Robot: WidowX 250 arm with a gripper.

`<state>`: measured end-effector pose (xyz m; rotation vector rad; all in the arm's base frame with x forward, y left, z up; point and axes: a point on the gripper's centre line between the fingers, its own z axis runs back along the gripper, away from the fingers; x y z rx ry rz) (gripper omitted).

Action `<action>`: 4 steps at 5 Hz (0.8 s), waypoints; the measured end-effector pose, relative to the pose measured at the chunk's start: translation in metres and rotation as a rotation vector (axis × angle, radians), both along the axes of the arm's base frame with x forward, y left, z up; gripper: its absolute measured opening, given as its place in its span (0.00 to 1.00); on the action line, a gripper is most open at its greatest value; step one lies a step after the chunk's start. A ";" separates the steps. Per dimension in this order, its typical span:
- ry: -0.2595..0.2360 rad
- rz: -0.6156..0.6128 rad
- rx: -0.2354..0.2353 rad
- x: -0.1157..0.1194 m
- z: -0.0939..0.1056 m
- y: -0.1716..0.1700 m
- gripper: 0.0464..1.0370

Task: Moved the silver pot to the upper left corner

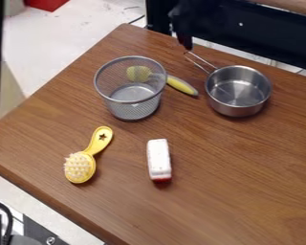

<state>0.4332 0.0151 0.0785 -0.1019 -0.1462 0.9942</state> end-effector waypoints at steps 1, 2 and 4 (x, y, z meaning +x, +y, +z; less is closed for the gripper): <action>0.055 -0.178 -0.009 -0.018 0.000 -0.011 0.96; 0.043 -0.283 -0.010 -0.035 0.011 -0.017 0.96; 0.045 -0.436 0.086 -0.047 0.015 -0.008 0.96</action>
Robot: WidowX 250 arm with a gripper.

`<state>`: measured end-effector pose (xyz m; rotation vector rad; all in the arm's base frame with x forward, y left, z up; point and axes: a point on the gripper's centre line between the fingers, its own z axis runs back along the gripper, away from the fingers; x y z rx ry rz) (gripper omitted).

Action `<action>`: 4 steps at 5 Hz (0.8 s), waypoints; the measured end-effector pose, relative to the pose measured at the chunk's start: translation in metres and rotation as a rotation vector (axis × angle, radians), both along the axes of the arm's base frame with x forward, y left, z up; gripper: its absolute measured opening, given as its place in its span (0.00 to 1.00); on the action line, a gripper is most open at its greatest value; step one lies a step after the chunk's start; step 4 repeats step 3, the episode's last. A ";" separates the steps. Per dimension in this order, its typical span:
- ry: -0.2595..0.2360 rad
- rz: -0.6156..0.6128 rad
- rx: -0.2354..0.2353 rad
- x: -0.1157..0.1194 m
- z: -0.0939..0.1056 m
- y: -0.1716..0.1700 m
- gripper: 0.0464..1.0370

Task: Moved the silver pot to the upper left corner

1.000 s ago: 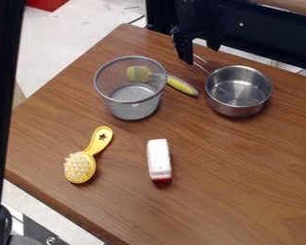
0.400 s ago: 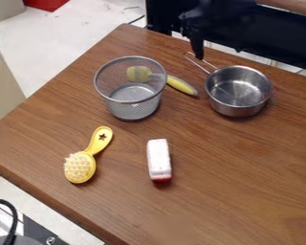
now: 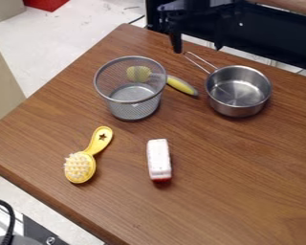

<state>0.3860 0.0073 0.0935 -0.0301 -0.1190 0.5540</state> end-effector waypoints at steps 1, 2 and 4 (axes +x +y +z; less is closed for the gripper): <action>0.015 -0.107 0.052 0.001 0.007 0.007 0.96; -0.003 -0.184 0.052 0.008 0.025 0.021 0.96; -0.002 -0.264 0.049 0.016 0.031 0.033 0.96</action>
